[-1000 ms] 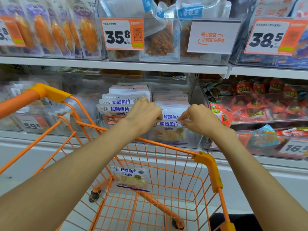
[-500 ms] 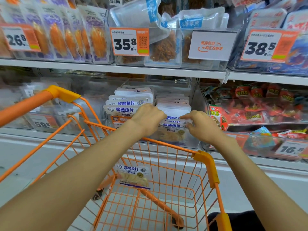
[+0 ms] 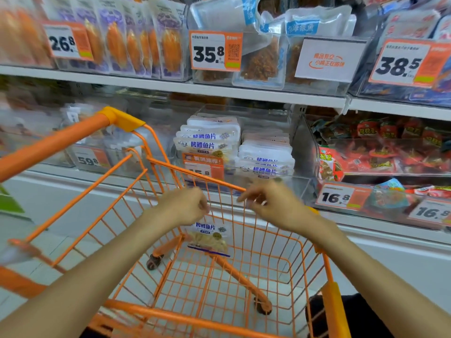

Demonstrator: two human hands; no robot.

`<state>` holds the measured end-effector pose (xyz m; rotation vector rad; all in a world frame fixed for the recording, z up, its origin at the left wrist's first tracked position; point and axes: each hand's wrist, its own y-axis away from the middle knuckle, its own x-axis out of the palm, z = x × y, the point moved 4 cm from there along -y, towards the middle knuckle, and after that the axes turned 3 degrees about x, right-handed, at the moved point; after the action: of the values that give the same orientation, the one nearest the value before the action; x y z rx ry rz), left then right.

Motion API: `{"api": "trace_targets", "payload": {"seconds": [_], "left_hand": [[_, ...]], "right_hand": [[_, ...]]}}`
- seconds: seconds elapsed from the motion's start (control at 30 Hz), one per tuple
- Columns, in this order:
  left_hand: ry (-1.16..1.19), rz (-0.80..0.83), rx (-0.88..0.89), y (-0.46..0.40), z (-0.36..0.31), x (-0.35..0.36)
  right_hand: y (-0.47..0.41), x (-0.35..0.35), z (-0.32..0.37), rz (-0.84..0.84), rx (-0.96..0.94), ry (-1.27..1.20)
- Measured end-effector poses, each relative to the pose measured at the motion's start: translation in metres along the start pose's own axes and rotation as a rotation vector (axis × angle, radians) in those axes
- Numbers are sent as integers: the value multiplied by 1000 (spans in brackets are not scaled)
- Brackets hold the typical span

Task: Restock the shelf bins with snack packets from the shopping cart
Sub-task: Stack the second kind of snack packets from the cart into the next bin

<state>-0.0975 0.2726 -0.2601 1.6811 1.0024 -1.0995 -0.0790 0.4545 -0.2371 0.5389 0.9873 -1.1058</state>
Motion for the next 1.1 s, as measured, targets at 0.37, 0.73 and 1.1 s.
{"api": "trace_targets", "payload": {"seconds": [0.37,0.73,1.1], "left_hand": [[449,257,-413,-50,66,82],[-156,215,-167,-29,58,53],[77,-264,97,15,2,-92]], "right_hand": [[-28,135,-6,163,-277,1131],[-33,127,3,223,-259,639],[-26,-26,-2,117,-47,-178]]}}
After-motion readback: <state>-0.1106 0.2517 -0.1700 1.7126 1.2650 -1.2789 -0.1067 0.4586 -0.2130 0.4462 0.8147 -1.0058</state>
